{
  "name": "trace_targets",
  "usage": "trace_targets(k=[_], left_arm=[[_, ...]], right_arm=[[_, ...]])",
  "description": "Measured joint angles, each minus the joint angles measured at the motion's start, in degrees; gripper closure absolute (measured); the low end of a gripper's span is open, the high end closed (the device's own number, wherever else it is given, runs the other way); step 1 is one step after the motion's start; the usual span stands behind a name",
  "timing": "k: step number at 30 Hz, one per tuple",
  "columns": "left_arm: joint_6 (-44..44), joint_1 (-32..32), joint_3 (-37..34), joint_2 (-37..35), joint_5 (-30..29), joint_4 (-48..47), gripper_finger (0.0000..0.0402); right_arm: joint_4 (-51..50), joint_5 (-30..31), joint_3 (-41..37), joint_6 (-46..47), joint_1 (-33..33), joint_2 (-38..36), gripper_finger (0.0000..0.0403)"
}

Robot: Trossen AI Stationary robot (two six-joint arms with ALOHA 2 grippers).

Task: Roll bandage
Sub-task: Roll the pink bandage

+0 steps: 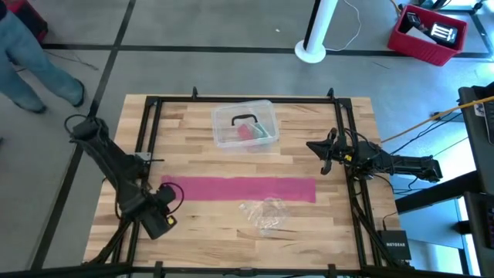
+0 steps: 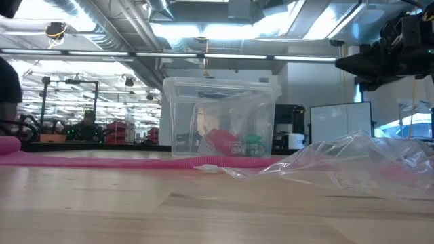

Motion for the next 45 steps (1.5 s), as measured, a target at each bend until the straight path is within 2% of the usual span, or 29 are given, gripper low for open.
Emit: trace_targets(k=[6, 10, 15, 22, 29, 36, 45], left_arm=[[1.12, -0.40, -3.21, 3.34, -0.04, 0.49, 0.0257], [3.35, -1.52, -3.87, 6.13, -0.12, 0.47, 0.0236], [1.37, -4.05, -3.97, 8.73, -3.87, -4.16, 0.0238], [-2.41, -7.02, -6.03, 10.19, -6.52, -2.15, 0.0253], [-4.86, -9.64, -8.20, 10.19, -7.14, -1.60, 0.0257], [-3.95, -9.62, -12.11, 10.13, -7.46, 6.55, 0.0259], [-8.09, -9.46, -12.68, 9.98, -7.85, 1.77, 0.0259]], right_arm=[[0.00, 0.38, 0.00, 0.01, 0.00, 2.37, 0.0381], [0.00, 0.51, 0.00, -0.04, 0.00, 4.36, 0.0381], [0.00, 0.45, 0.00, -0.24, 0.00, 6.24, 0.0381], [-0.02, 0.39, 0.00, -2.98, 0.00, 7.44, 0.0381], [-0.02, 0.11, 0.00, -5.98, 0.00, 7.43, 0.0381], [-0.05, -1.03, 0.00, -6.00, 0.00, 7.42, 0.0381], [0.02, -1.10, 0.00, -6.26, 0.00, 7.42, 0.0381]])
